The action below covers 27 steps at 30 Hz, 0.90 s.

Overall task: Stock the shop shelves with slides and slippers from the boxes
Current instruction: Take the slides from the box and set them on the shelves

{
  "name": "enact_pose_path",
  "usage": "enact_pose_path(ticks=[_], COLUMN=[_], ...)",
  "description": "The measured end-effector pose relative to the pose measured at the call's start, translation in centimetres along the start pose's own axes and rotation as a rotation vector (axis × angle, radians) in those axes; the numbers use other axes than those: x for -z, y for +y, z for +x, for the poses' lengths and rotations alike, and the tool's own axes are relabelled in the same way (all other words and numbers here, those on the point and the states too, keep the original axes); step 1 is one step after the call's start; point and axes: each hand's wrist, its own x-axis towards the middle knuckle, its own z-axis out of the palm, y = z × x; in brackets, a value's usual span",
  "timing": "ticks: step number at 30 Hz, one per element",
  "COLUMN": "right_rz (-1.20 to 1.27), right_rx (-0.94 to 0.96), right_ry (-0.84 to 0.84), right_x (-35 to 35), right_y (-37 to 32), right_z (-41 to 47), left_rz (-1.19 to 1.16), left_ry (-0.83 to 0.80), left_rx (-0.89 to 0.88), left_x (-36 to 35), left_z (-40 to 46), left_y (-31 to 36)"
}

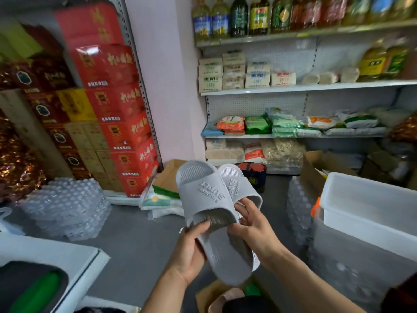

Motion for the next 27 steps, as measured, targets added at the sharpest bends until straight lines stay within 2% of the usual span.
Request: enact_pose_path(ticks=[3,4,6,9,13,19,24,27], right_rz=[-0.014,-0.015,-0.026,-0.077,-0.158,-0.284,-0.404,-0.454], right_rx=[0.031,0.044,0.064,0.059,0.029,0.017,0.034,0.045], right_ry=[0.004,-0.003,-0.043,-0.101,-0.193,-0.252,-0.316,-0.341], right_x=[-0.5,-0.5,-0.6,0.0,2.0,4.4,5.2,5.6], right_y=[-1.2,-1.5,-2.2,-3.0,-3.9,-5.2,-6.9,-7.1], right_z=[-0.4,-0.6,-1.1,-1.9,-2.9,-3.4,-3.7,-3.7], left_rz=[-0.156,-0.225,-0.338,-0.312,-0.073,0.405,0.709,0.861], left_ry=[-0.209,-0.228,-0.163,-0.008,-0.003,-0.035,-0.144,-0.099], left_rx=[-0.014,0.006,0.08,0.118,0.064,0.149,0.248,0.189], left_x=[-0.2,-0.3,-0.1,0.4,-0.4,-2.4,-5.2,-6.2], left_z=[-1.3,-1.6,-1.5,-0.7,0.8,4.3,5.8,6.3], left_y=[1.1,1.5,2.1,3.5,7.3,11.6,12.7,12.1])
